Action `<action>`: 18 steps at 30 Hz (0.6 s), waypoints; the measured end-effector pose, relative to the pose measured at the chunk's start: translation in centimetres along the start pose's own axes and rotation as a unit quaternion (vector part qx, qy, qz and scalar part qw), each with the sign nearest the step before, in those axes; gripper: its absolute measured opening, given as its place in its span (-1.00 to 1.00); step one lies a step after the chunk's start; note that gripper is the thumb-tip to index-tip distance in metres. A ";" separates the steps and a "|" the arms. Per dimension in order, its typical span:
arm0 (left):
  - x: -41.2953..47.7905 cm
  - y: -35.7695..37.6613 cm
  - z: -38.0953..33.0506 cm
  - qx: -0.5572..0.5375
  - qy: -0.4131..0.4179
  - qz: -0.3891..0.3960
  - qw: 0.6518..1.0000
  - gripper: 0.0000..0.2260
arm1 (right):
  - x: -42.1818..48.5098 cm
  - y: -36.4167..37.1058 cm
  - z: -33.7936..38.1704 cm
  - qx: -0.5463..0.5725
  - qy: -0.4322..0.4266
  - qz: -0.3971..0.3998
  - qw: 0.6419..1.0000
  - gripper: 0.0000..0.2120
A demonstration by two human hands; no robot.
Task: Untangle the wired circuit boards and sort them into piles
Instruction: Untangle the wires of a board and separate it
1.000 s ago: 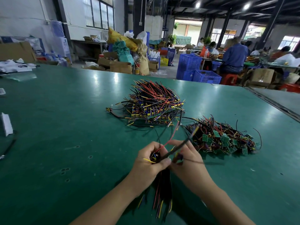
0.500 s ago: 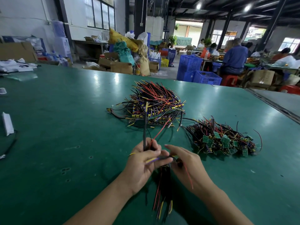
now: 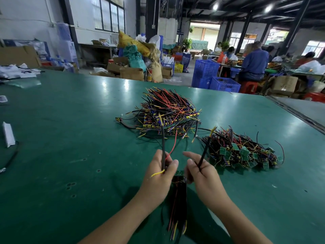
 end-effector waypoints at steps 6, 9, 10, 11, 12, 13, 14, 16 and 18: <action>-0.6 0.2 0.7 0.138 0.028 0.069 0.988 -0.72 | -0.7 0.7 1.1 0.176 0.081 0.129 0.972 -0.66; -0.8 0.1 0.1 0.125 0.029 0.088 0.988 -0.76 | -0.7 0.7 0.6 0.158 0.070 0.149 0.974 -0.50; -0.9 0.1 0.0 0.120 0.022 0.089 0.988 -0.79 | -0.7 0.8 0.5 0.169 0.076 0.155 0.971 -0.46; -0.9 0.0 0.0 0.129 0.019 0.087 0.988 -0.81 | -0.8 1.1 0.5 0.181 0.084 0.156 0.967 -0.44; -0.8 0.0 0.0 0.151 0.023 0.081 0.985 -0.82 | -0.8 1.3 0.4 0.188 0.085 0.149 0.967 -0.46; -0.8 0.0 -0.1 0.172 0.034 0.080 0.981 -0.80 | -0.9 1.6 0.4 0.186 0.081 0.129 0.971 -0.53; -0.8 0.1 -0.2 0.176 0.051 0.091 0.979 -0.76 | -0.9 1.8 0.4 0.177 0.075 0.098 0.976 -0.62; -0.9 0.2 -0.2 0.172 0.100 0.121 0.972 -0.67 | -0.8 2.0 0.3 0.155 0.058 0.035 0.986 -0.79; -1.0 0.2 -0.1 0.189 0.145 0.135 0.962 -0.61 | -0.4 1.8 0.2 0.144 0.048 0.000 0.988 -0.88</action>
Point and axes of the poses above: each hand's wrist, its own x-axis towards the middle knuckle, its own y-axis out of the palm, z = x × y, the point moved 1 cm from there along x, towards the middle knuckle, and after that the axes turned 10 degrees about -z, right-handed, at the moved point
